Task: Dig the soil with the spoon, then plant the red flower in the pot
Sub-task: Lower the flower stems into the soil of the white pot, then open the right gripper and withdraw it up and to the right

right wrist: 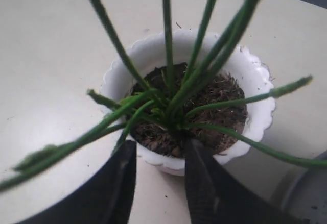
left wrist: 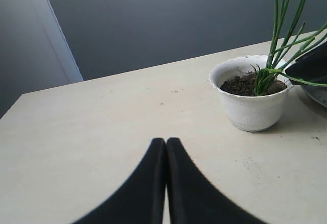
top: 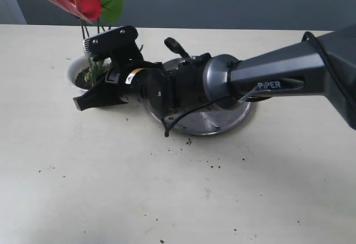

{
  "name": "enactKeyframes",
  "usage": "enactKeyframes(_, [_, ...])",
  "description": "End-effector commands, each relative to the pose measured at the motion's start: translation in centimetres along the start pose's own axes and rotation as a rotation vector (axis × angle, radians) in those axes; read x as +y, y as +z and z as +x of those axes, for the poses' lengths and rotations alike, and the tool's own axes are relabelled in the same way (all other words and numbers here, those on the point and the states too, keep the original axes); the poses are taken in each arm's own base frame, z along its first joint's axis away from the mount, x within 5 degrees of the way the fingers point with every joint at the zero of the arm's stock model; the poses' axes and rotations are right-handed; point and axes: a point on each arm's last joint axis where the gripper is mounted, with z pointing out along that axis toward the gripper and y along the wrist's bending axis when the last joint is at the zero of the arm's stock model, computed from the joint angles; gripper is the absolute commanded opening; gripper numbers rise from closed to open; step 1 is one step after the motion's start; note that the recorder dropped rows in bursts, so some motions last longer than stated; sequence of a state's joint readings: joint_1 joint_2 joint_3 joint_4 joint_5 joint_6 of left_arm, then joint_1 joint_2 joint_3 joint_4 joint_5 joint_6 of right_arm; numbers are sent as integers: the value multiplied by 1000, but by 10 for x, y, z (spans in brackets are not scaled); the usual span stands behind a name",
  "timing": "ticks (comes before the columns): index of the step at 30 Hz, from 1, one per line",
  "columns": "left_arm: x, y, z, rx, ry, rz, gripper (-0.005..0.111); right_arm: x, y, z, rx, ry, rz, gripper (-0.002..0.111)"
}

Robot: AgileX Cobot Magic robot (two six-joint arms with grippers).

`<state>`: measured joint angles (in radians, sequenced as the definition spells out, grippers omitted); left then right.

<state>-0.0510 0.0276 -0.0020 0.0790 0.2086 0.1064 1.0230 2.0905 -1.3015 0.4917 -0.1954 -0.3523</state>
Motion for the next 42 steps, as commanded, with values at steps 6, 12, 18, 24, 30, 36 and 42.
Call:
enactKeyframes(6, [0,0,0,-10,-13,2,0,-2,-14,-26,-125,-58,11,33])
enactKeyframes(12, [0,0,0,-10,-13,2,0,-2,-14,-27,-136,-58,14,33])
enactKeyframes(18, [0,0,0,-10,-13,2,0,-2,-14,-28,-140,-57,14,35])
enactKeyframes(24, [0,0,0,-10,-13,2,0,0,-14,-38,-138,-32,1,60])
enactKeyframes(30, [0,0,0,-10,-13,2,0,2,-22,-48,-148,-33,-11,60])
enactKeyframes(36, [0,0,0,-10,-13,2,0,4,-41,-67,-184,-43,-24,60])
enactKeyframes(42, [0,0,0,-10,-13,2,0,-1,-51,-76,-193,-37,-25,60])
